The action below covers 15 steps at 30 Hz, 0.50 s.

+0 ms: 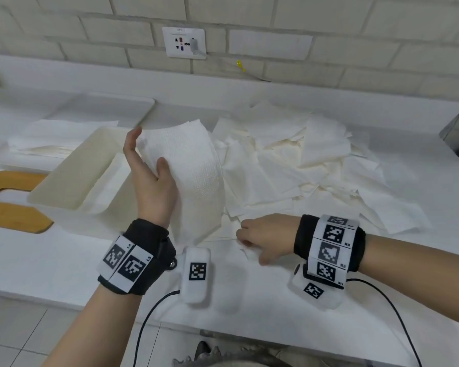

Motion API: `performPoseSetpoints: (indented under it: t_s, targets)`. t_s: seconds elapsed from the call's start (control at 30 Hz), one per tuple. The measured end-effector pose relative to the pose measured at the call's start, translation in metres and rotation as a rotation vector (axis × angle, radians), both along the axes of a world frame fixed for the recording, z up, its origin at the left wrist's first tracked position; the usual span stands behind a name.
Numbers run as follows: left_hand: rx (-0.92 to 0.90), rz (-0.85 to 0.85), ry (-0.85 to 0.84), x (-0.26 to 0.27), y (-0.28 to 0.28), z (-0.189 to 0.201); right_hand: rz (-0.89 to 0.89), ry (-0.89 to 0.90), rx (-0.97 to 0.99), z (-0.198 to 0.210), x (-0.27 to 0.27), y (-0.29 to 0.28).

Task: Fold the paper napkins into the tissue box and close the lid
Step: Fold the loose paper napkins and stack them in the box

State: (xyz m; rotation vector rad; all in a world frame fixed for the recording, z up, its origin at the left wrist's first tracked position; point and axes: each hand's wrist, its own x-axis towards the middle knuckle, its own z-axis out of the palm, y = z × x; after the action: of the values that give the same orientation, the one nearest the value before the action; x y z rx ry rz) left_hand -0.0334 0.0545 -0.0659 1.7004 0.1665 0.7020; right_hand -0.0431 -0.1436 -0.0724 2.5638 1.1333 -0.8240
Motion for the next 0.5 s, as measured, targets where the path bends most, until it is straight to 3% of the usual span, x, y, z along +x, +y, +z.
performPoseSetpoints:
  t_s: [0.1, 0.23, 0.5]
  targets:
    - [0.039, -0.031, 0.033, 0.0, -0.002, -0.001, 0.04, -0.065, -0.031, 0.001, -0.002, 0.001]
    - [-0.052, -0.053, 0.097, -0.001, -0.003, -0.001, 0.007, -0.13, 0.044, 0.004, -0.002, -0.002]
    - [-0.019, -0.106, 0.102, 0.0, -0.002, 0.002, -0.308, -0.094, 0.683, 0.045, 0.022, -0.035]
